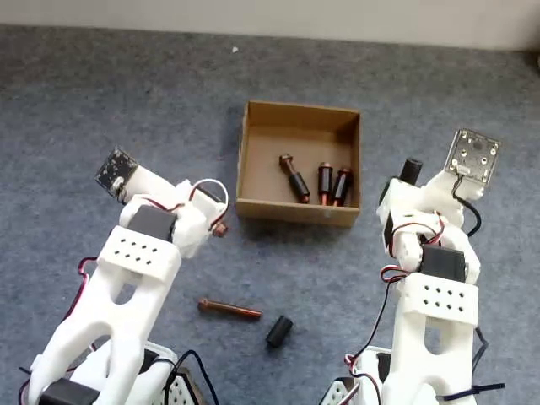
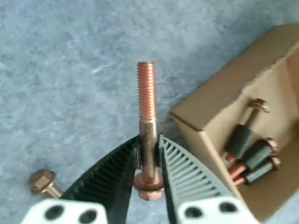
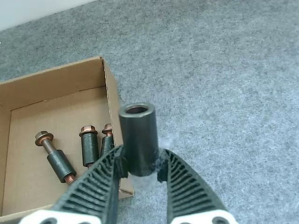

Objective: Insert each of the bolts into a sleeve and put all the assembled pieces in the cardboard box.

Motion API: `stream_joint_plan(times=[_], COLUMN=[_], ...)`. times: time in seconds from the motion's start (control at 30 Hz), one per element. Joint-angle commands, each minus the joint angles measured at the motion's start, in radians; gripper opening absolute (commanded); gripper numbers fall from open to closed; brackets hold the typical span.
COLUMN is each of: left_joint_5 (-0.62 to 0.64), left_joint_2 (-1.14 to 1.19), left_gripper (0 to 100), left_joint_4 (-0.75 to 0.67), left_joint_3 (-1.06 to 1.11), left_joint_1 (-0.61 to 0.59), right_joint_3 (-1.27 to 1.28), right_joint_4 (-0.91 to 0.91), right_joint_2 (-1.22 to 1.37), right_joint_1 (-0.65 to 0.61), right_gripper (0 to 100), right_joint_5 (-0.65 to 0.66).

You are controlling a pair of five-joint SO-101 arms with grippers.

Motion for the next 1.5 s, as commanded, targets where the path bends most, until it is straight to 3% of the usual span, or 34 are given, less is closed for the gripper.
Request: stream_joint_plan(times=[0.0, 0.1, 0.27, 0.53, 0.7, 0.77, 0.93, 1.17, 1.47], left_joint_5=[0.023, 0.034, 0.002, -0.44, -0.815, -0.987, -1.617, -1.898, -2.348], left_joint_2=[-0.035, -0.035, -0.035, -0.036, -0.036, -0.036, -0.027, -0.024, -0.022], left_gripper=[23, 32, 31, 30, 30, 30, 30, 29, 19], left_joint_4=[0.009, 0.054, 0.107, 0.169, 0.166, 0.164, 0.14, 0.043, 0.035], left_joint_3=[0.001, -0.001, -0.002, -0.005, -0.008, -0.01, -0.008, -0.01, -0.008], left_joint_1=[-0.001, -0.001, -0.001, -0.008, -0.053, -0.084, -0.105, -0.087, -0.027], right_joint_3=[-0.044, -0.044, -0.044, -0.044, -0.044, -0.044, -0.044, -0.044, -0.044], right_joint_4=[-0.033, -0.033, -0.033, -0.033, -0.033, -0.033, -0.033, -0.033, -0.035], right_joint_2=[-0.025, -0.025, -0.025, -0.025, -0.025, -0.025, -0.025, -0.025, -0.025], right_joint_1=[0.005, 0.005, 0.005, 0.005, 0.005, 0.005, 0.005, 0.005, 0.005], right_gripper=[0.3, 0.3, 0.3, 0.3, 0.3, 0.3, 0.3, 0.4, 0.4], right_joint_5=[0.002, 0.002, 0.002, 0.002, 0.002, 0.002, 0.002, 0.002, 0.002])
